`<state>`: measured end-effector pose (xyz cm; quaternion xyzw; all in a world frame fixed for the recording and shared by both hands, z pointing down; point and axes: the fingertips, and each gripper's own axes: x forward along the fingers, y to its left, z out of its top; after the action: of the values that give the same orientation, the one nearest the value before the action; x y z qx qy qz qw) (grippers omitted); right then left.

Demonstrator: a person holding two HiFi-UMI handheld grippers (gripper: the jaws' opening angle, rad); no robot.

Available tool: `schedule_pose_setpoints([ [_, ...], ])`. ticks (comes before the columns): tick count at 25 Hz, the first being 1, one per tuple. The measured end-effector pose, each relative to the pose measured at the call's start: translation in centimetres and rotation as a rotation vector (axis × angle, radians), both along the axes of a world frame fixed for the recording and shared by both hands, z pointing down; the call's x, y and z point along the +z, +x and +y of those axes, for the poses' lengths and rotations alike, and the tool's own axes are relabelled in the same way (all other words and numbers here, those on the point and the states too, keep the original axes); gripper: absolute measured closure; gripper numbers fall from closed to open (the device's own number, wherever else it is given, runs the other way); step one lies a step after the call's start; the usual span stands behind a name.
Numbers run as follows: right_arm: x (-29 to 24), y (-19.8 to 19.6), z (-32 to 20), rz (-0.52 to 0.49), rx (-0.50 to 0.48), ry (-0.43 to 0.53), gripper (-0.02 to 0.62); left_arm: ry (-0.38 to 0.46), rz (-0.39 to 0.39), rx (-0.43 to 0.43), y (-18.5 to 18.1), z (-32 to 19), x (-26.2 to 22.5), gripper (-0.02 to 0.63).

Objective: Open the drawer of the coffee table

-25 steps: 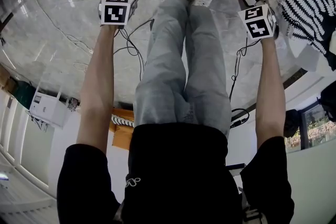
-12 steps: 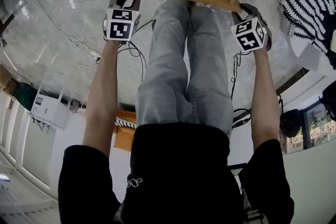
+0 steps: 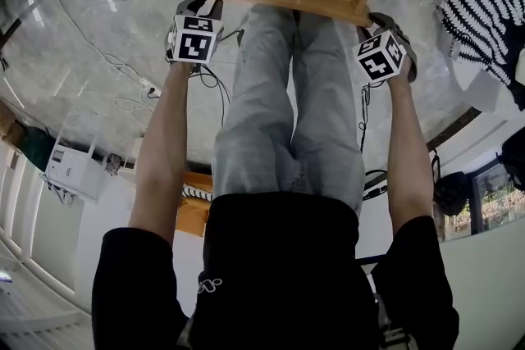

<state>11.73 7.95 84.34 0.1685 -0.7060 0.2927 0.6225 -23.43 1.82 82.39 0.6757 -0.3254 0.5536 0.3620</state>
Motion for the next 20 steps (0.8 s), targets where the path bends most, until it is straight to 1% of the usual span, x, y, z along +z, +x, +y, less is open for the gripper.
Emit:
schedule_pose_setpoints([
  [5, 1.0, 0.0, 0.0, 0.023, 0.030, -0.001, 0.454, -0.024, -0.021, -0.016, 0.0, 0.0, 1.1, 0.499],
  [11, 2.2, -0.1, 0.4, 0.015, 0.001, -0.028, 0.443, -0.044, -0.044, -0.014, -0.1, 0.4, 2.1, 0.499],
  [15, 1.9, -0.1, 0.2, 0.016, 0.048, -0.002, 0.436, -0.044, -0.051, -0.028, -0.2, 0.4, 1.9, 0.499],
  [17, 1.8, -0.1, 0.1, 0.033, 0.078, 0.015, 0.436, -0.056, -0.057, -0.074, -0.3, 0.4, 1.9, 0.499],
  [20, 1.4, 0.1, 0.3, 0.065, 0.136, 0.017, 0.436, -0.089, -0.062, -0.204, -0.3, 0.6, 1.6, 0.500],
])
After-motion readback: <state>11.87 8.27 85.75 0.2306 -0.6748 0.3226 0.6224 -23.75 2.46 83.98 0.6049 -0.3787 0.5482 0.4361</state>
